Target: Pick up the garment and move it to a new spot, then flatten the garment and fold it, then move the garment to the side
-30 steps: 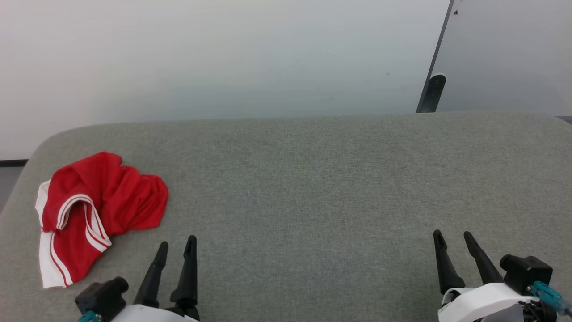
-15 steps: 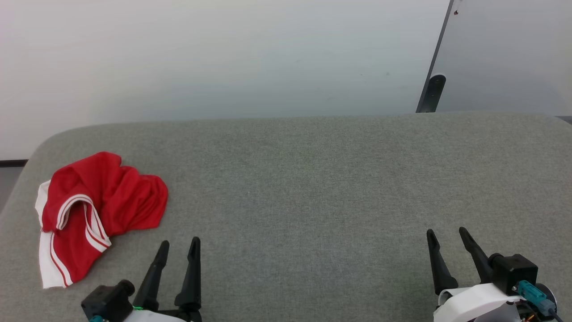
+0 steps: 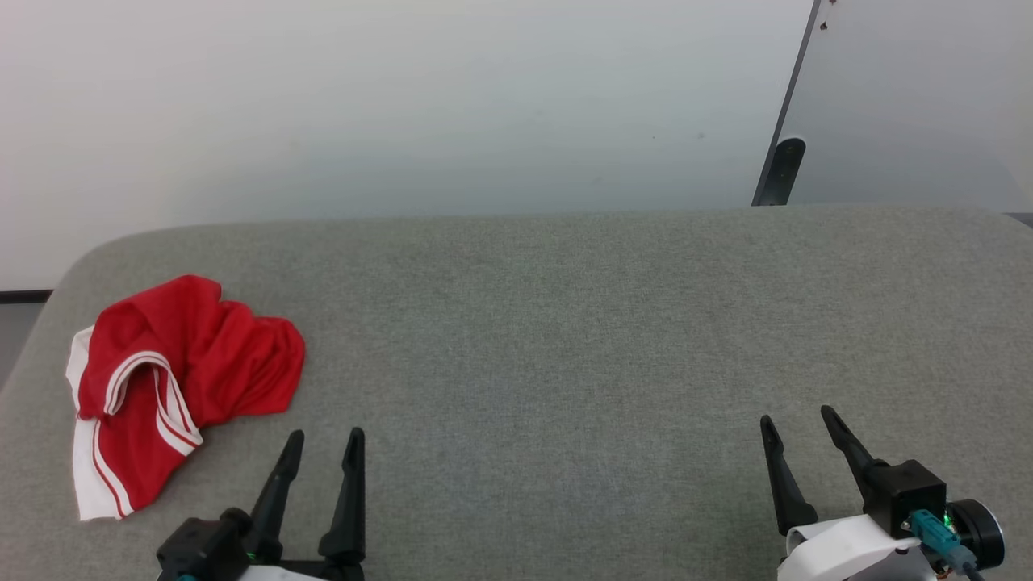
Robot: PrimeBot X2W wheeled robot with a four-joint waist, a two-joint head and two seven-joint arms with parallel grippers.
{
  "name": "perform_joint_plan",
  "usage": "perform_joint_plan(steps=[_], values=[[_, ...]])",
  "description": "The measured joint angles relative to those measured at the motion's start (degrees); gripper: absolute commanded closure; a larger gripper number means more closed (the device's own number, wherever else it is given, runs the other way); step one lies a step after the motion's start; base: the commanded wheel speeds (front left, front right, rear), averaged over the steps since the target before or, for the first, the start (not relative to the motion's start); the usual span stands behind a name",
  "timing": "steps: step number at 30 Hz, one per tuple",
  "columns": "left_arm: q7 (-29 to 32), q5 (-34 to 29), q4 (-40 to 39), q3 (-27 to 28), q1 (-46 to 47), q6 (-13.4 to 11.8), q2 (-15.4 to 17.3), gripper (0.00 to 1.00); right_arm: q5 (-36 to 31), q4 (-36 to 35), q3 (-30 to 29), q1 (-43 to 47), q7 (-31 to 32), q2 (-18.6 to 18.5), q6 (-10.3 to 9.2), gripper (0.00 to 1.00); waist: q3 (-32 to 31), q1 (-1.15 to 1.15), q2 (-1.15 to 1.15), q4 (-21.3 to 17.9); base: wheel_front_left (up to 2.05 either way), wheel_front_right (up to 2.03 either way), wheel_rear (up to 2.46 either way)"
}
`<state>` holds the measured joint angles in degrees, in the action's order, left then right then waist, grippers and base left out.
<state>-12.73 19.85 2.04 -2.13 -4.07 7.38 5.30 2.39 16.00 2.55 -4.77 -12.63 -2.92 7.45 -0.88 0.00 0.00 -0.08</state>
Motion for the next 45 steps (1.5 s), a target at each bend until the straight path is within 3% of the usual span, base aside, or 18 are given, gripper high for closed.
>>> perform_joint_plan(steps=[18,24,35,45], values=[[-1.9,-3.9,0.6,0.2,-0.8,0.0,0.3,0.00,-8.5,0.4,1.6,0.5,-2.0,0.0,0.01,0.00,-1.4,0.00,0.00,2.2,0.00,0.00,0.00],[-2.4,-4.5,1.5,3.6,-1.2,0.0,0.5,0.00,-10.1,0.9,4.1,0.6,-2.4,0.0,0.02,0.00,-2.2,0.00,0.00,4.9,0.00,0.00,0.00],[-2.4,-5.3,2.3,11.4,-3.7,-0.1,-0.3,0.00,-6.6,2.2,12.4,-0.6,-2.5,0.0,0.04,0.00,-3.9,0.00,0.00,13.2,0.00,0.00,0.00],[-2.4,-5.5,2.2,13.9,-4.9,-0.1,-1.4,0.00,-5.3,2.7,14.4,-0.7,-2.5,0.0,0.04,0.00,-5.3,0.00,0.00,18.5,0.00,0.00,0.00]])
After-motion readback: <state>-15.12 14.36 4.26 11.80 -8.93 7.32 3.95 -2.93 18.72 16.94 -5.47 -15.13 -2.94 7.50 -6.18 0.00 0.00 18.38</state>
